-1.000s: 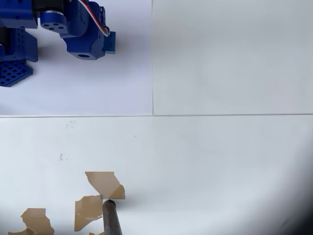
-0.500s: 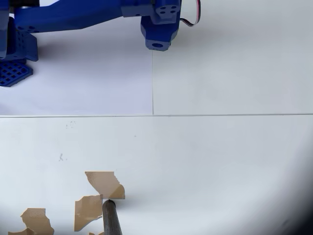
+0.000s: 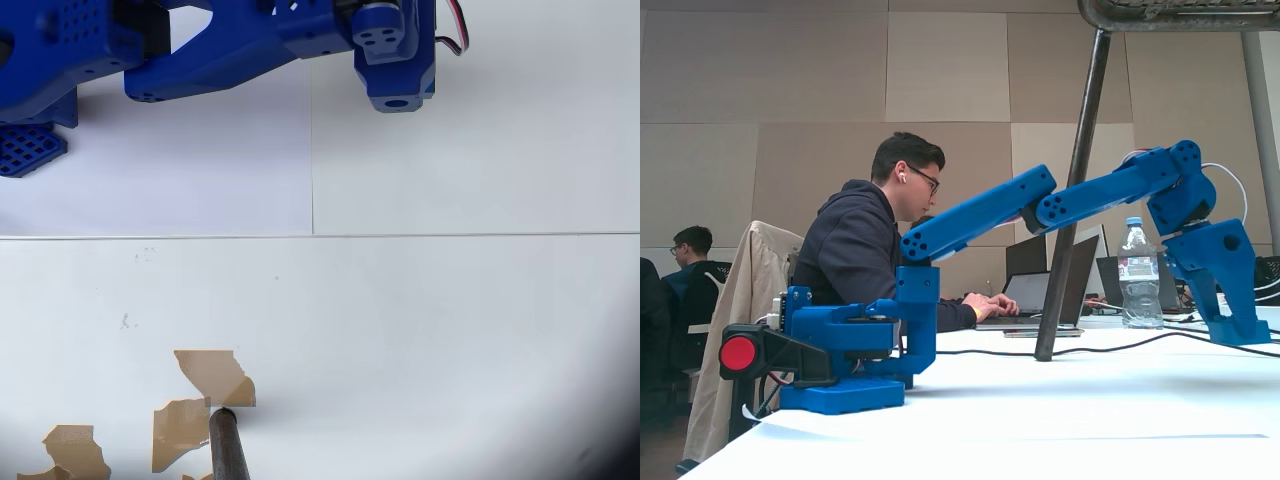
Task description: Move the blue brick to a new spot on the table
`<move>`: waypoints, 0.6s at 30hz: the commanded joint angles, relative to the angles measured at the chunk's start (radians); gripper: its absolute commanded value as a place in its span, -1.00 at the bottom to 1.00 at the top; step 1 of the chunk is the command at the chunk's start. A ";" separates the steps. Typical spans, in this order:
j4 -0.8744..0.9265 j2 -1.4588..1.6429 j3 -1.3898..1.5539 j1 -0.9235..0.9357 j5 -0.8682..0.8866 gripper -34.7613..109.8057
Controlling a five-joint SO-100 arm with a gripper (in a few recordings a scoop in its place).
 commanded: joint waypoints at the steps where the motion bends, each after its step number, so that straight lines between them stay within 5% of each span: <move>1: 0.011 -0.031 -0.163 0.025 -0.008 -0.48; 6: 0.015 -0.129 -0.227 0.049 -0.011 -0.45; 11: 0.032 -0.110 -0.221 0.064 -0.002 -0.14; 18: 0.034 0.362 0.233 0.071 0.020 0.03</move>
